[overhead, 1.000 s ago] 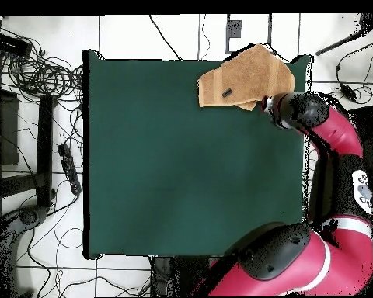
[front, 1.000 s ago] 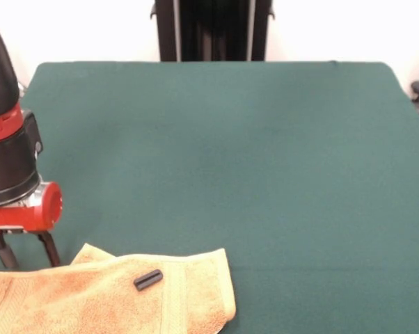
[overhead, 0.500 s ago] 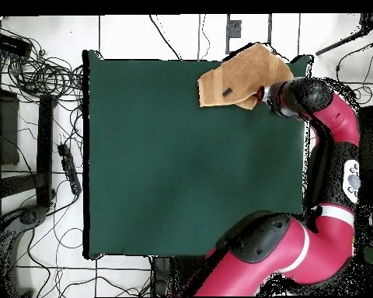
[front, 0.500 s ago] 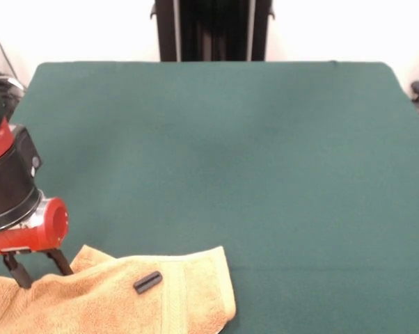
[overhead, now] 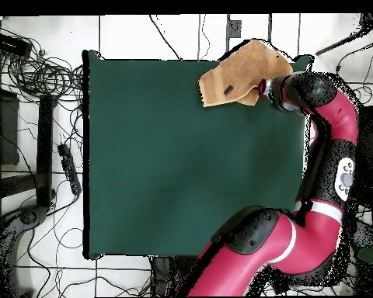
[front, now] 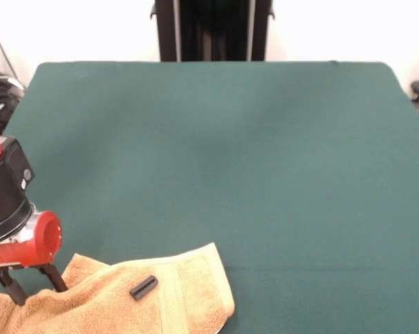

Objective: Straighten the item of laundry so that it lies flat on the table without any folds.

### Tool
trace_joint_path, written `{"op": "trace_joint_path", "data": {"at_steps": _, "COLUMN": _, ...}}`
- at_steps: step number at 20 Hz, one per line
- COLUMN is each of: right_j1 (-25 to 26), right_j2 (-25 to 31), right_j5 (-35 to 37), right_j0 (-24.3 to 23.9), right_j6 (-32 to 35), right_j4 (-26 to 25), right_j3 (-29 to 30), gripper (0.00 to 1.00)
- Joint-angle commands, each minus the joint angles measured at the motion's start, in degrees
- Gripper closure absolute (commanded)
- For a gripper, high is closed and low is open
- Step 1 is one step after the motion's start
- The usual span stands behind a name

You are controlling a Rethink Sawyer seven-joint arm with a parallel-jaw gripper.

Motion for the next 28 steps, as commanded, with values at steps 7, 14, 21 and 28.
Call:
{"op": "trace_joint_path", "data": {"at_steps": 7, "right_j1": 3.83, "right_j2": 6.68, "right_j5": -4.99, "right_j0": 1.82, "right_j6": -10.44, "right_j4": -0.5, "right_j3": 5.53, "gripper": 0.0}}
{"op": "trace_joint_path", "data": {"at_steps": 14, "right_j1": 2.88, "right_j2": 6.0, "right_j5": -6.44, "right_j0": 1.26, "right_j6": -9.41, "right_j4": -0.06, "right_j3": 7.91, "gripper": 0.0}}
{"op": "trace_joint_path", "data": {"at_steps": 21, "right_j1": 2.42, "right_j2": 5.88, "right_j5": -6.92, "right_j0": 1.04, "right_j6": -8.42, "right_j4": 0.4, "right_j3": 8.93, "gripper": 0.0}}
{"op": "trace_joint_path", "data": {"at_steps": 28, "right_j1": 1.93, "right_j2": 5.71, "right_j5": -7.65, "right_j0": 0.67, "right_j6": -6.7, "right_j4": 1.27, "right_j3": 10.49, "gripper": 0.0}}
